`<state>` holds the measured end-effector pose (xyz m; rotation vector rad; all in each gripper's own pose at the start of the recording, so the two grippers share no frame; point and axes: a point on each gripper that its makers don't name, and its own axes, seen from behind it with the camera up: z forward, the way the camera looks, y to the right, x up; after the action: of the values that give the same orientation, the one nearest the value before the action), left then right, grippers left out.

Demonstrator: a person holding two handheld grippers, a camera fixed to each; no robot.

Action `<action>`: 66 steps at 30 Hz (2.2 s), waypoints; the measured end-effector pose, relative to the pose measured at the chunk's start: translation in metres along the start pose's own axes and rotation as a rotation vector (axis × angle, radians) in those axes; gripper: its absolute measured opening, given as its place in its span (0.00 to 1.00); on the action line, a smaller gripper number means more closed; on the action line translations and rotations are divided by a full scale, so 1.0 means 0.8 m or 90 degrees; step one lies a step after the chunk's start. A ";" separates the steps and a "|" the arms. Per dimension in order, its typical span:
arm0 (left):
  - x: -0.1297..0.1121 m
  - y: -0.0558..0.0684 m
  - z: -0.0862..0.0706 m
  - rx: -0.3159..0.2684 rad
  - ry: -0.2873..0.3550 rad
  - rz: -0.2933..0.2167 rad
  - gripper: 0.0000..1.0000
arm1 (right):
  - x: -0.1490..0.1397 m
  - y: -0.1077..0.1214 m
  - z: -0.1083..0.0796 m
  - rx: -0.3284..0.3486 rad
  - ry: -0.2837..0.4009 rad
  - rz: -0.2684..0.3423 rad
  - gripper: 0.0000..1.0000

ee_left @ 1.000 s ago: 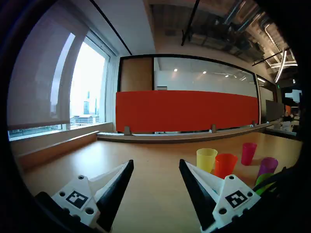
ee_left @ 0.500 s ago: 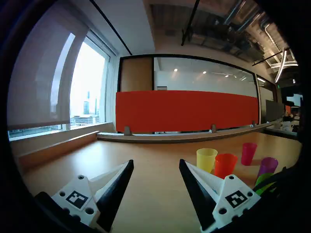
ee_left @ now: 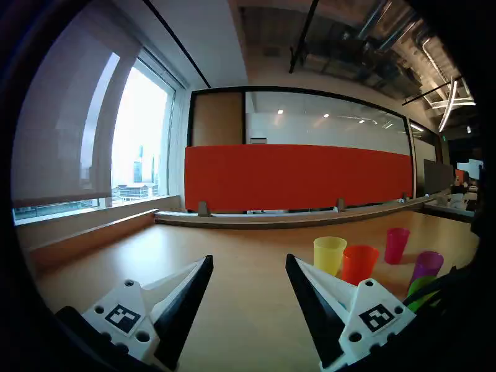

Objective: Pour water

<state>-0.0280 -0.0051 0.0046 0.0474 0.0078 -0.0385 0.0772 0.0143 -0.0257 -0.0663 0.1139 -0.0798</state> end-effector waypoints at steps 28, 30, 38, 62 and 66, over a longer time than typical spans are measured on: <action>0.000 0.001 -0.001 0.000 0.000 0.000 0.86 | -0.066 -0.007 0.024 0.000 -0.016 0.026 1.00; 0.000 0.000 0.000 0.000 0.000 0.000 0.86 | -0.073 -0.007 0.024 0.000 -0.020 0.032 1.00; 0.000 0.001 0.000 0.000 0.000 0.000 0.86 | -0.109 -0.002 0.024 0.005 -0.044 0.044 0.99; 0.000 0.000 0.000 0.000 0.000 0.000 0.86 | -0.127 -0.008 0.024 0.023 -0.031 0.058 0.99; 0.000 0.000 0.000 0.000 0.000 0.000 0.86 | -0.134 -0.008 0.023 0.023 -0.034 0.054 0.99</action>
<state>-0.0279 -0.0053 0.0043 0.0474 0.0079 -0.0384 -0.0271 0.0178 0.0052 -0.0280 0.0616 0.0050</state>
